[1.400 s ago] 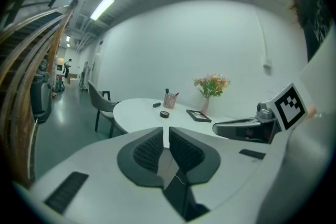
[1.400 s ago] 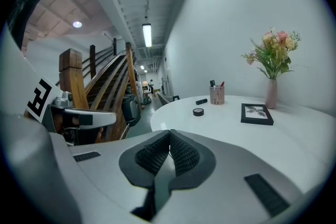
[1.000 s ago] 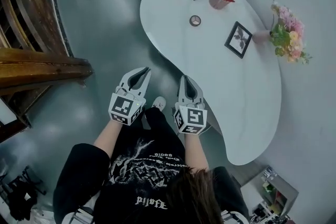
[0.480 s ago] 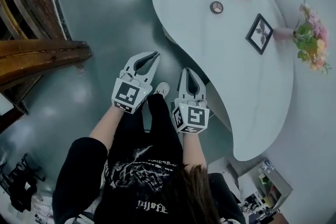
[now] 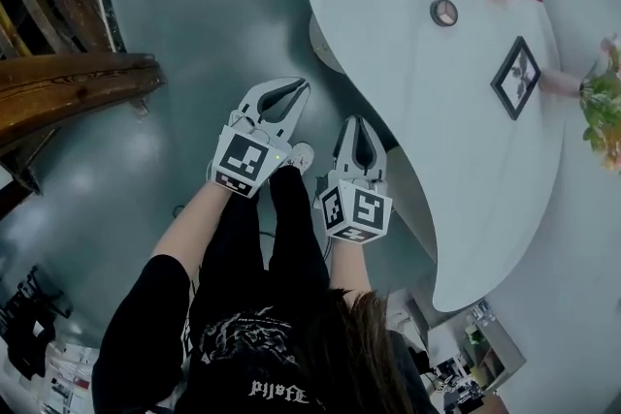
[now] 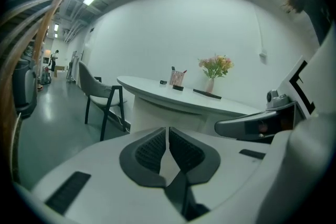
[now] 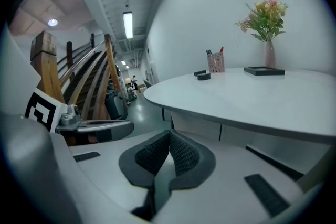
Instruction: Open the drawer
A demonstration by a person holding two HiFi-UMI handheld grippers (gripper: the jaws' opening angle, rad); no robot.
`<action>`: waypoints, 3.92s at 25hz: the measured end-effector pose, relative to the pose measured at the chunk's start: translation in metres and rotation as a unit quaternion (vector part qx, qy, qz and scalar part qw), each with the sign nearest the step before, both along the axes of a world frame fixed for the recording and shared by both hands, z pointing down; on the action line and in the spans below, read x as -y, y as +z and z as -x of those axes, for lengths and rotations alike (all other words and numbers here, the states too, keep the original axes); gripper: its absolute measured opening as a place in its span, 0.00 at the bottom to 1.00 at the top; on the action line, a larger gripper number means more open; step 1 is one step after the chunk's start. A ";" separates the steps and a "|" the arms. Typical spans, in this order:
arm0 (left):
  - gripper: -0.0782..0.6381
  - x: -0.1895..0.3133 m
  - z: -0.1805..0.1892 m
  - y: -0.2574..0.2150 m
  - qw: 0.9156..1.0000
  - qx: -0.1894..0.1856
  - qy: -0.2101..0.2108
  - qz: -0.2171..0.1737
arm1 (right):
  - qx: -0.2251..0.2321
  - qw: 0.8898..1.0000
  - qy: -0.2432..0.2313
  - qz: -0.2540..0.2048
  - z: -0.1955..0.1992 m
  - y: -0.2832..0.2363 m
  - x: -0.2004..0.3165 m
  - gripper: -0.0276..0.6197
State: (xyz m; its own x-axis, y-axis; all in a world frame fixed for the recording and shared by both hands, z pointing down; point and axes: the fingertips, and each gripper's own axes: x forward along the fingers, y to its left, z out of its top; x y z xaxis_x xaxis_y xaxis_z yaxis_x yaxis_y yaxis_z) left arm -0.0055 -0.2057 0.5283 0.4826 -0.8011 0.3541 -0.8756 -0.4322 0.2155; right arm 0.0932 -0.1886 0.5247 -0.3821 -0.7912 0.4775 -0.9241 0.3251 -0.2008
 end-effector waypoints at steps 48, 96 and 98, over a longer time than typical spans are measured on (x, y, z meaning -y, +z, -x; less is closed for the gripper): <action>0.32 0.117 -0.052 0.158 0.991 0.074 0.104 -0.037 | -0.039 0.998 -0.055 0.003 0.010 0.152 0.025 0.08; 0.27 0.067 -0.010 0.152 0.994 0.077 0.077 -0.013 | -0.025 0.997 -0.073 0.031 0.016 0.138 0.004 0.08; 0.27 0.064 -0.008 0.152 0.994 0.080 0.080 -0.010 | -0.024 0.997 -0.066 0.035 0.016 0.138 0.000 0.08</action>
State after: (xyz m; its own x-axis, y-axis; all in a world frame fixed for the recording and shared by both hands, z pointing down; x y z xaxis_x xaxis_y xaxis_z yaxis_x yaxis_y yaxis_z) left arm 0.0027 -0.2702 0.6800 0.5434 -0.7261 0.4213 -0.8175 -0.5717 0.0690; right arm 0.0769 -0.1885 0.6622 -0.4563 -0.6990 0.5506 -0.8830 0.4321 -0.1833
